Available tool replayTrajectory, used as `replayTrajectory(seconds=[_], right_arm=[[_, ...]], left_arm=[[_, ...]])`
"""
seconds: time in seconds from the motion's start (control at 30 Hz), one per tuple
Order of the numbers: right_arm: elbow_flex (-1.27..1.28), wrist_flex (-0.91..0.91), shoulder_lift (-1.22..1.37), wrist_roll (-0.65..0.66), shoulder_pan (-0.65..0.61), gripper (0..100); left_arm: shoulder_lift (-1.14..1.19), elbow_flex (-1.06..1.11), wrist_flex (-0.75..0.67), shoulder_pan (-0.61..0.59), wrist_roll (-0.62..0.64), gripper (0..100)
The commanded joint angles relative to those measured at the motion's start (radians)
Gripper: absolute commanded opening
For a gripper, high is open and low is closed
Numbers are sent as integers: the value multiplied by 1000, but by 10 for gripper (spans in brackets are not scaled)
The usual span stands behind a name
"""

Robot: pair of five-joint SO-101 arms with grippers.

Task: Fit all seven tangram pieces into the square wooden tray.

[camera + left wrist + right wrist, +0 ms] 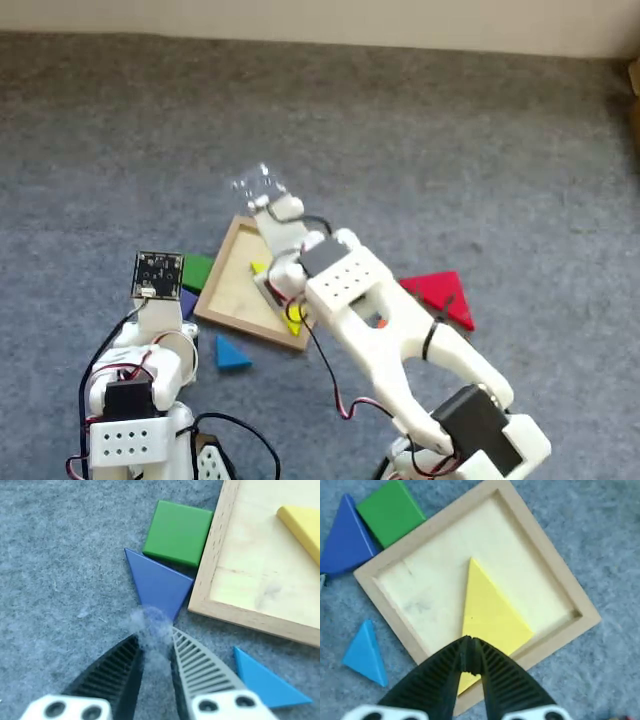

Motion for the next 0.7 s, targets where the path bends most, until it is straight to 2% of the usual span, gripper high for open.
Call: replayTrajectory(seconds=[0.0,0.23,0.67], right_arm=[[113,-185,-56,-9,-33,11],[214,-282,-54,-9,-56,11],[217,-255,-97,-2,-163,11]], left_arm=[[-8,27,-14,10,-3,77],[-8,27,-14,10,-3,77],[-8,27,-14,10,-3,77]])
